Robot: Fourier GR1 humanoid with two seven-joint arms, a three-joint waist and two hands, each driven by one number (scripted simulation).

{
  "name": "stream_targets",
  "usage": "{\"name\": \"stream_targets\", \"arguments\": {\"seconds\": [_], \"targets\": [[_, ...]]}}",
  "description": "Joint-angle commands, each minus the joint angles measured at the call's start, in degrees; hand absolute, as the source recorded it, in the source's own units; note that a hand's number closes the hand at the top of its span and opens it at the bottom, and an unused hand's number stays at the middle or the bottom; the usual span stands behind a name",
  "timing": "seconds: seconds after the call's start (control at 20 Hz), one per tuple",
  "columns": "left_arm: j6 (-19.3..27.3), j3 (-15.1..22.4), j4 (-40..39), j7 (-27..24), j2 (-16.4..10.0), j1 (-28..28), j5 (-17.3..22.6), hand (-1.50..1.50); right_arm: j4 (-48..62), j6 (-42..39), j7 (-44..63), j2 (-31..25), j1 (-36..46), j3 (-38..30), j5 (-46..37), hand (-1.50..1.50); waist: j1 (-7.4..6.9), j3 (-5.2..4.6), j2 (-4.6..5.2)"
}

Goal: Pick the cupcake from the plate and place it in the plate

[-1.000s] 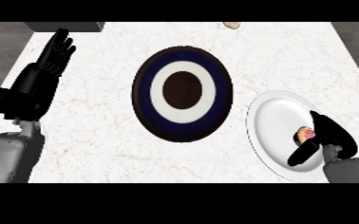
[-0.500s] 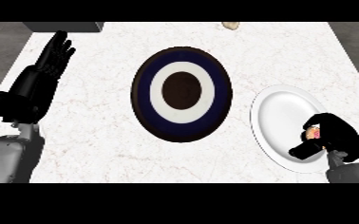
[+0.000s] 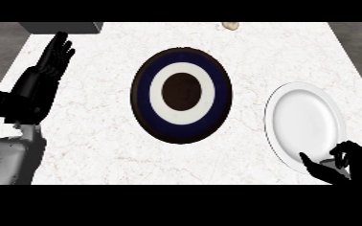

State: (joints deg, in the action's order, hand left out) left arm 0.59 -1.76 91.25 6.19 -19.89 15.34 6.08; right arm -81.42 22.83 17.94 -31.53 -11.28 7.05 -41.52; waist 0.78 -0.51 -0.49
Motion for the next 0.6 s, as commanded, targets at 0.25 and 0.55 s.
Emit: {"name": "stream_targets", "arguments": {"seconds": [0.25, 0.55], "targets": [[-1.29, -0.60, 2.73, 0.75, -0.13, -1.83, -0.11, 0.00, -19.38, 6.11, -11.65, 0.41, -10.56, -0.56, 4.30, 1.50, 0.08, 0.49, 0.10], [-1.80, -1.38, -0.81, -2.49, 0.30, -2.02, -0.68, 0.00, -33.22, 5.98, -15.06, 4.36, -9.45, 4.30, 8.26, 1.50, -0.07, 0.46, 0.34]]}}
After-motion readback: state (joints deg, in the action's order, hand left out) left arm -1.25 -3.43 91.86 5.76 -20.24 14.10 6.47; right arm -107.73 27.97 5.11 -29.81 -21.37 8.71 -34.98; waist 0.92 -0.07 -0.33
